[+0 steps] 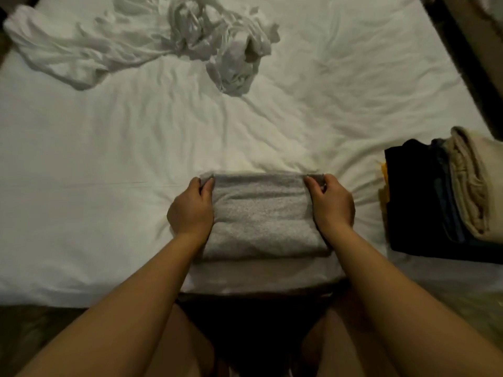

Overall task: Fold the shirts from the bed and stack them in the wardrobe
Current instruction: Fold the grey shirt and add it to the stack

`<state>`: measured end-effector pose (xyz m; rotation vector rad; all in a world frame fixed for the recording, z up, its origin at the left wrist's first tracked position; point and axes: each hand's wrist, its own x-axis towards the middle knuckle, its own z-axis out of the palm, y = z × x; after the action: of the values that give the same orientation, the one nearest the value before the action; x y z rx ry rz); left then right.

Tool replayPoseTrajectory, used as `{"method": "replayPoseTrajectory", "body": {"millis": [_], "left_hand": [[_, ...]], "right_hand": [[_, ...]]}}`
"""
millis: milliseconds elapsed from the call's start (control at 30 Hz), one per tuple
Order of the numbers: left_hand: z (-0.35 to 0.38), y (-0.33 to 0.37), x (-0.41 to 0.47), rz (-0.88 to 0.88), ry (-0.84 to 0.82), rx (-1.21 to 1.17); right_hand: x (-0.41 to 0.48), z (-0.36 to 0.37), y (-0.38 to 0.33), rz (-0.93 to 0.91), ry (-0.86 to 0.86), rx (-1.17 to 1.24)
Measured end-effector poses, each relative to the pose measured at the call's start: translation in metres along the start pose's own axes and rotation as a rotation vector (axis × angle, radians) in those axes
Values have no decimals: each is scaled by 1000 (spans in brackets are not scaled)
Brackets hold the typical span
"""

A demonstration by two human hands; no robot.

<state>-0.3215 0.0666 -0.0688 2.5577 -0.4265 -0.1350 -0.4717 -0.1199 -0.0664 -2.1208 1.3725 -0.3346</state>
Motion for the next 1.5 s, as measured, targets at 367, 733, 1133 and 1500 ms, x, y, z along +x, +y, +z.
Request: {"method": "replayPoseTrajectory", "body": {"millis": [367, 733, 1133, 1500], "left_hand": [[-31, 33, -40, 364, 351, -96], [5, 3, -48, 312, -244, 302], [-43, 3, -41, 39, -490, -209], [-126, 148, -68, 357, -388, -474]], "right_hand": [[-50, -11, -34, -364, 191, -137], [-58, 11, -14, -371, -260, -556], [-44, -36, -7, -111, -474, 142], [-33, -234, -25, -341, -159, 215]]}}
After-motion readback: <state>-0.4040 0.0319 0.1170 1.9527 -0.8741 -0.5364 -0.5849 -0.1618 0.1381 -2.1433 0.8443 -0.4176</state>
